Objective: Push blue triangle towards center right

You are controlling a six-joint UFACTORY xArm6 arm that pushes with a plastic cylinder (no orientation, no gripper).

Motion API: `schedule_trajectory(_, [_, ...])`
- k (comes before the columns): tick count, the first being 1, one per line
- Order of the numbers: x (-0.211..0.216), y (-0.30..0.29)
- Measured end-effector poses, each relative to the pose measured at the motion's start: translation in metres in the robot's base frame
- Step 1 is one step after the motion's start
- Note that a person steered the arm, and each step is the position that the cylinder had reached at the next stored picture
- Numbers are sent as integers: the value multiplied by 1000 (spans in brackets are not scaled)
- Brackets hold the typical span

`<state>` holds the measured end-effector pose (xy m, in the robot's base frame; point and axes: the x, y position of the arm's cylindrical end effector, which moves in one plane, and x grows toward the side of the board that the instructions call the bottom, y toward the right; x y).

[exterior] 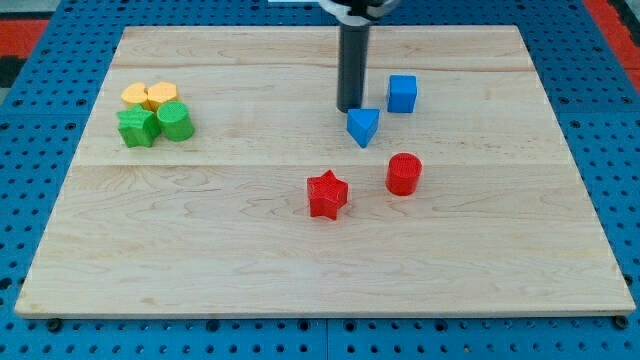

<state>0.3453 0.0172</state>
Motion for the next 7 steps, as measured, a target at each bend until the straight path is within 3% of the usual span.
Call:
schedule_trajectory(2, [14, -42])
schedule_trajectory(4, [25, 9])
schedule_trajectory(6, [48, -39])
schedule_trajectory(7, [54, -21])
